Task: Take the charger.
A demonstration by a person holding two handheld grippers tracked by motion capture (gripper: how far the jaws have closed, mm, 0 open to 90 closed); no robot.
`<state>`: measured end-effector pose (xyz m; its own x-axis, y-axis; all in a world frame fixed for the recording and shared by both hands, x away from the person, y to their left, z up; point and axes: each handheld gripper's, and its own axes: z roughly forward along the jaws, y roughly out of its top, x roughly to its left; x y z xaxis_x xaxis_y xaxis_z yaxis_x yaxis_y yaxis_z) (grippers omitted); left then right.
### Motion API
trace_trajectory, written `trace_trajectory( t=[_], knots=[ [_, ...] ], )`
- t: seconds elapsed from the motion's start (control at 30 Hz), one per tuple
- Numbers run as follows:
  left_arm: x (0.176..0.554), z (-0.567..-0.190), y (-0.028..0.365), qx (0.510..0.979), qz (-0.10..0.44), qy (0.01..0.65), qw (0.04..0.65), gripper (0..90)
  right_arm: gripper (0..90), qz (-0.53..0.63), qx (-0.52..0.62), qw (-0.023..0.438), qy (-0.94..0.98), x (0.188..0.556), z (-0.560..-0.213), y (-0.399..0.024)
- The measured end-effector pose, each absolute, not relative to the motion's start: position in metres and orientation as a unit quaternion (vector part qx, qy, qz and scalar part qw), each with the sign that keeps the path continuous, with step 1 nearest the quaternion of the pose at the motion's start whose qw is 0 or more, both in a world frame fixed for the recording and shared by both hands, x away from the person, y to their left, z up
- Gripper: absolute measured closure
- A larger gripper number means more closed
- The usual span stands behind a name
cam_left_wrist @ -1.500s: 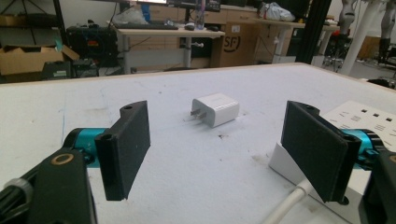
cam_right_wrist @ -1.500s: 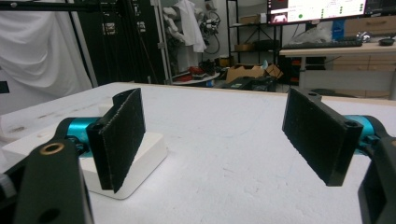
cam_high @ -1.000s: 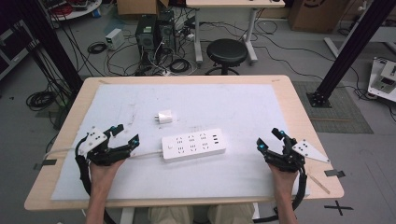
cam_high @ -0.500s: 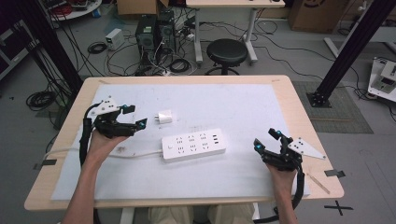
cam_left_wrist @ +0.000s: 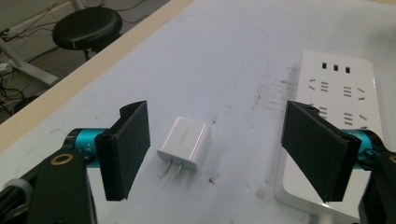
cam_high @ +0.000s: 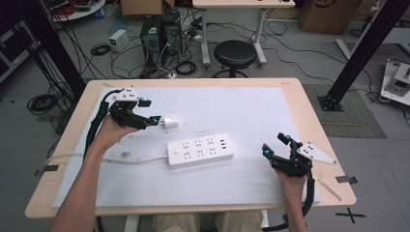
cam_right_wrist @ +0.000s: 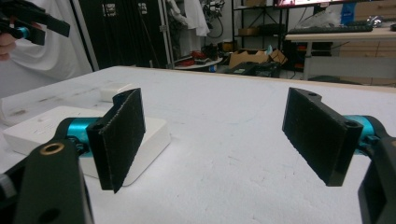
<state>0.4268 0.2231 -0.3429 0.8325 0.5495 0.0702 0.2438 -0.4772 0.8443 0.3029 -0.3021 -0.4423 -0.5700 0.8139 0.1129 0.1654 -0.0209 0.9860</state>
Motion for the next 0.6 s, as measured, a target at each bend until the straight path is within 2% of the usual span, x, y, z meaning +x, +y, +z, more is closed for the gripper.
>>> trace_trajectory(
  t=[0.13, 0.17, 0.3, 0.33, 0.6],
  knots=[
    [0.439, -0.345, 0.217, 0.856, 0.158, 0.22, 0.44, 23.9, 21.6, 0.606, 0.378, 0.268, 0.646, 0.303, -0.442, -0.302],
    [0.449, -0.349, 0.212, 0.864, 0.136, 0.208, 0.437, 23.9, 21.7, 0.606, 0.377, 0.267, 0.647, 0.304, -0.442, -0.302],
    [0.449, -0.349, 0.212, 0.864, 0.136, 0.208, 0.437, 23.9, 21.7, 0.605, 0.379, 0.265, 0.648, 0.303, -0.442, -0.301],
    [0.467, -0.359, 0.203, 0.884, 0.113, 0.182, 0.415, 24.3, 21.7, 0.597, 0.38, 0.262, 0.656, 0.305, -0.442, -0.299],
    [0.486, -0.384, 0.197, 0.896, 0.097, 0.187, 0.391, 24.3, 21.6, 0.596, 0.383, 0.261, 0.656, 0.306, -0.442, -0.299]
  ],
)
